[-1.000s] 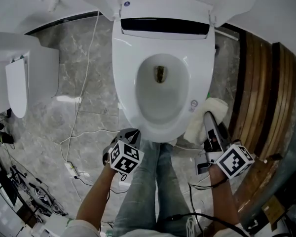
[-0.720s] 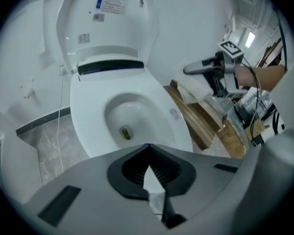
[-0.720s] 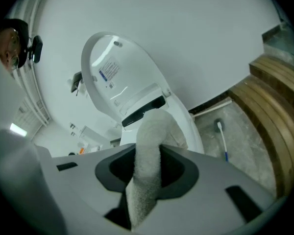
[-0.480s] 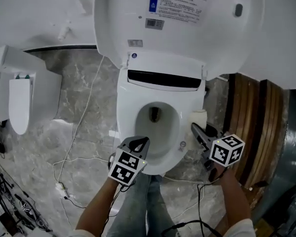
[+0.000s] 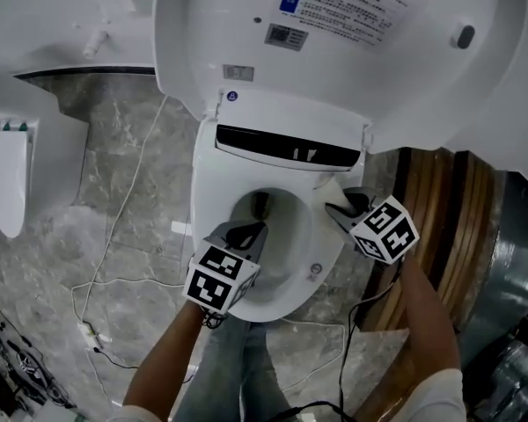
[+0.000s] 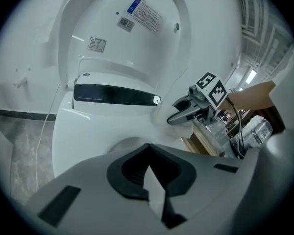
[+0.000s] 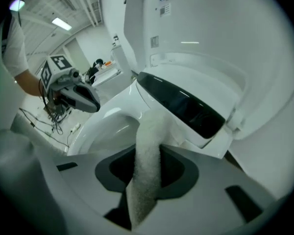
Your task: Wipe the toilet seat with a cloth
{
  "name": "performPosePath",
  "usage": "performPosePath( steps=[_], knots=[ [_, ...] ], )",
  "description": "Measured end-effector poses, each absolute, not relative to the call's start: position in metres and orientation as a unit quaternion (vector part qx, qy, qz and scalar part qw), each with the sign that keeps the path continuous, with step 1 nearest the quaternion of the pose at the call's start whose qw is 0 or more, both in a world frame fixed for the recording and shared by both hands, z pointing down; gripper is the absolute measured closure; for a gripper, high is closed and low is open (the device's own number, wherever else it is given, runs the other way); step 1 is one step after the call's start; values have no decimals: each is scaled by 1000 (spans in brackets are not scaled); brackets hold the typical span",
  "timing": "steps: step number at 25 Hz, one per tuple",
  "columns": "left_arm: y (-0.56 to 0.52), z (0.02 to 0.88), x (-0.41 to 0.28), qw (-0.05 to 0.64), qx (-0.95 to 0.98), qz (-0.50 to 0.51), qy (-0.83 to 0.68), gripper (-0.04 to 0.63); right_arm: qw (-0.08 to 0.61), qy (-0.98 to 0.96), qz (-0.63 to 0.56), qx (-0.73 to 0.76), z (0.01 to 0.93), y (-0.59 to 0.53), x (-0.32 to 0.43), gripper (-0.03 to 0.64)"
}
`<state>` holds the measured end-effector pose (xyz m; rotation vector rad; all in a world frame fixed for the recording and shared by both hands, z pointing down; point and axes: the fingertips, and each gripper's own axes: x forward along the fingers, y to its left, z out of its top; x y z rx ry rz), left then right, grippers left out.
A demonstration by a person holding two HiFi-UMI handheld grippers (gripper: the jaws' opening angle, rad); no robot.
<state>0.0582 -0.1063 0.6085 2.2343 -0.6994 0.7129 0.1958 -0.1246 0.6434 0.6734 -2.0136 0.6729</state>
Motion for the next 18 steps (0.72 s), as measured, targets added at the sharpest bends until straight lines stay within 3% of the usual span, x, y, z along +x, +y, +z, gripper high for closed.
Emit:
performPosePath(
  steps=[4,10,18],
  knots=[
    [-111,614,59,344,860,271,-262,584,498,-803,235,228,667,-128,197,517],
    [-105,623,59,358,858,272,-247,584,462,-814,255,242,675,-126,196,517],
    [-90,629,51,372,853,279,-237,584,472,-809,262,233,678,-95,196,517]
  ],
)
